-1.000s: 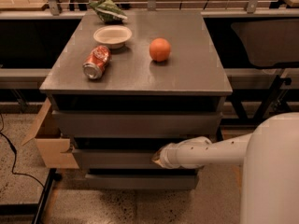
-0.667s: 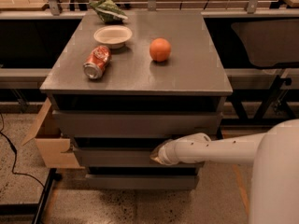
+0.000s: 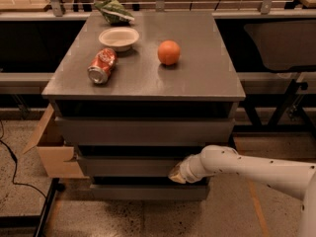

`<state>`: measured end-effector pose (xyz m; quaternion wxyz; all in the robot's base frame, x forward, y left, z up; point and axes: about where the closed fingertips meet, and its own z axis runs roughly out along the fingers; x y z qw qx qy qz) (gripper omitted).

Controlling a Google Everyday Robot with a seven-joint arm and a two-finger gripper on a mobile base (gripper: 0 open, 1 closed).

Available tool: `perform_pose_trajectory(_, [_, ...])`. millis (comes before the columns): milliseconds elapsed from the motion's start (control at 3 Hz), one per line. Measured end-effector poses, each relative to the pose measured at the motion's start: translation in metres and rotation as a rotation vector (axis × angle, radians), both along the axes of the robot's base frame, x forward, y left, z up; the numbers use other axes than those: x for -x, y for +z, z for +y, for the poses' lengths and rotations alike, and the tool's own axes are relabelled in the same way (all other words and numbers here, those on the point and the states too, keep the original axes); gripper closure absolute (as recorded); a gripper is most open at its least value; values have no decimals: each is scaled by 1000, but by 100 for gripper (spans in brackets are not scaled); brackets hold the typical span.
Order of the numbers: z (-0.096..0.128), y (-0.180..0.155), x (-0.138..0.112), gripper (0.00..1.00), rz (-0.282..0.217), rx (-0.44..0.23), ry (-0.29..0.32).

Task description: Close middle drawer

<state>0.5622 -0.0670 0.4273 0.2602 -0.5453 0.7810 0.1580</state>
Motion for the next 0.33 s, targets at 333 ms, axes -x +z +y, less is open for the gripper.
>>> perform_pose_trajectory(333, [-33,-8,21,100,58,-13,-41])
